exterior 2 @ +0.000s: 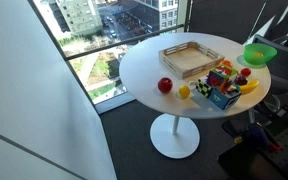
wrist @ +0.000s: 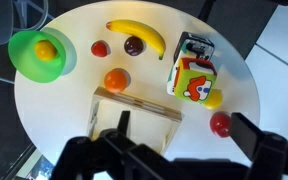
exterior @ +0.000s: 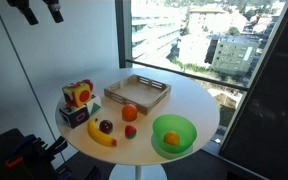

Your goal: Remove the square plush toy from the top of the stack and put it in the box

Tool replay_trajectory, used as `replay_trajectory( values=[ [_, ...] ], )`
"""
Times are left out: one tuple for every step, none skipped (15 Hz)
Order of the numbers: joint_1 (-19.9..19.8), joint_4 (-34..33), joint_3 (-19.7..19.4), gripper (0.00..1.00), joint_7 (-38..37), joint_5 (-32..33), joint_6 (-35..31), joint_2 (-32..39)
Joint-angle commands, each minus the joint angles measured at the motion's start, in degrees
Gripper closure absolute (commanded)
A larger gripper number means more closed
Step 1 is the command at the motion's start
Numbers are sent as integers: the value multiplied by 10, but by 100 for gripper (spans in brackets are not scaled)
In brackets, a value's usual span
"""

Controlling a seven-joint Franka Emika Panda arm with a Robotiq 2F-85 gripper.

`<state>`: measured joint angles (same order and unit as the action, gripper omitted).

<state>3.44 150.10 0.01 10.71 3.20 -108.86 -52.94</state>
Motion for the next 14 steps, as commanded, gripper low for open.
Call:
replay_trajectory(
  values=[
    [5,-2,-3,0,-3,3,2,1],
    [5,-2,-3,0,-3,3,2,0],
    [5,-2,-3,0,-3,3,2,0],
    [5,-2,-3,0,-3,3,2,0],
    [5,-2,-3,0,-3,3,2,0],
    [5,-2,-3,0,-3,3,2,0],
    [5,-2,-3,0,-3,3,2,0],
    [5,-2,-3,0,-3,3,2,0],
    [5,-8,-3,0,-5,1,1,9],
    [3,-12,-1,0,-10,2,-4,14],
    [3,-15,0,0,-12,2,-5,18],
    [2,-18,2,0,-16,2,-8,23],
    [3,-22,2,0,-17,1,-12,29],
    [3,-26,3,0,-20,0,-18,35]
  ],
)
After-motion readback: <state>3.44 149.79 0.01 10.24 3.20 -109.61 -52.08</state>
